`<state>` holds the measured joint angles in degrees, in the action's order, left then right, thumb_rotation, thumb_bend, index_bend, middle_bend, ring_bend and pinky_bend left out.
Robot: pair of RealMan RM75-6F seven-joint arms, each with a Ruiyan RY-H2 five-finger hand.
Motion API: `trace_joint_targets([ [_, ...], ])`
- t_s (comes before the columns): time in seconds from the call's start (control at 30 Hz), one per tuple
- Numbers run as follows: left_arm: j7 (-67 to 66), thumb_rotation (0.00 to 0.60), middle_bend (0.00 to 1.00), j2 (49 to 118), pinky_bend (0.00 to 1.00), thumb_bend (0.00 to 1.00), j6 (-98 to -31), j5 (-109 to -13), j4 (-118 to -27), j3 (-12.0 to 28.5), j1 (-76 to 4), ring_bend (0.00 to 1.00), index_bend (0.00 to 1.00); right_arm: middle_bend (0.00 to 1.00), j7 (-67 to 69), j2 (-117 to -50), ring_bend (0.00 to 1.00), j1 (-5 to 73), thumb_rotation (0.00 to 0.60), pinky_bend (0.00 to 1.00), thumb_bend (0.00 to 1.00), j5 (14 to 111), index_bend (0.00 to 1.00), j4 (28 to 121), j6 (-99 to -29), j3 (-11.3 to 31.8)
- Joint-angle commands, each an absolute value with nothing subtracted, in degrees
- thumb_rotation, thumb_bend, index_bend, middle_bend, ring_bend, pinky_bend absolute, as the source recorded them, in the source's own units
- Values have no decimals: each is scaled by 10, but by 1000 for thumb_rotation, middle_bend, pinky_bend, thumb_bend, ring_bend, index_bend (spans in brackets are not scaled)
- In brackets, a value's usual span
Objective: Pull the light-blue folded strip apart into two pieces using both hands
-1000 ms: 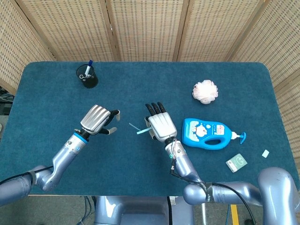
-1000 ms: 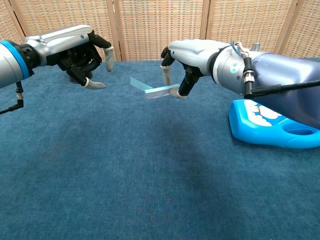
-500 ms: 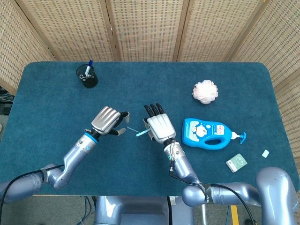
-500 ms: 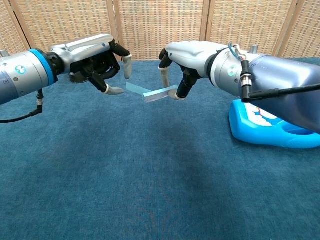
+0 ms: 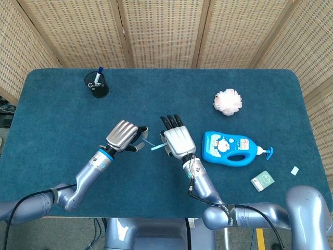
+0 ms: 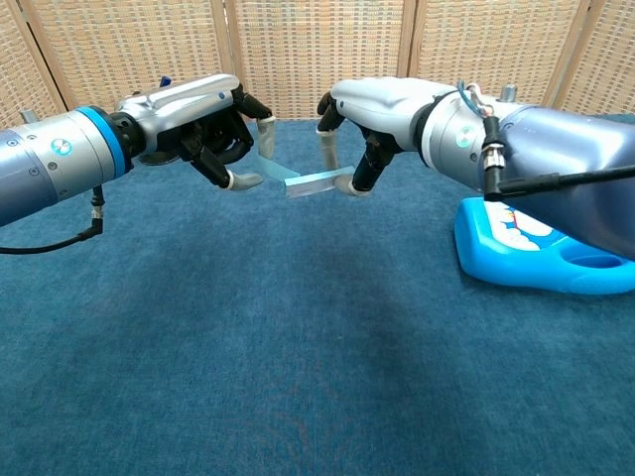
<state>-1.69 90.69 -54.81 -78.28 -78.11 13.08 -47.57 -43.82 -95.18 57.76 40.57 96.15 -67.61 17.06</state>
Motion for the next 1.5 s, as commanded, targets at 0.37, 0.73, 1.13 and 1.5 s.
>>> trace_joint_targets([
  [0.37,-20,600,858,918,908,361,-552,-773,-780,128,-482,849,574,87,-439,-949,0,577,600,14,504,406,572,961,-678,169],
  [0.73,-11,600,858,928,908,428,-553,-768,-768,127,-485,849,675,87,-438,-945,0,576,600,14,504,408,572,963,-678,168],
  [1.13,5,600,863,933,908,544,-564,-772,-747,121,-480,849,766,87,-437,-940,0,572,600,14,503,413,572,957,-679,165],
  [1.5,111,600,865,909,908,557,-590,-805,-650,77,-433,849,786,89,-427,-942,0,566,600,14,504,415,572,924,-666,156],
])
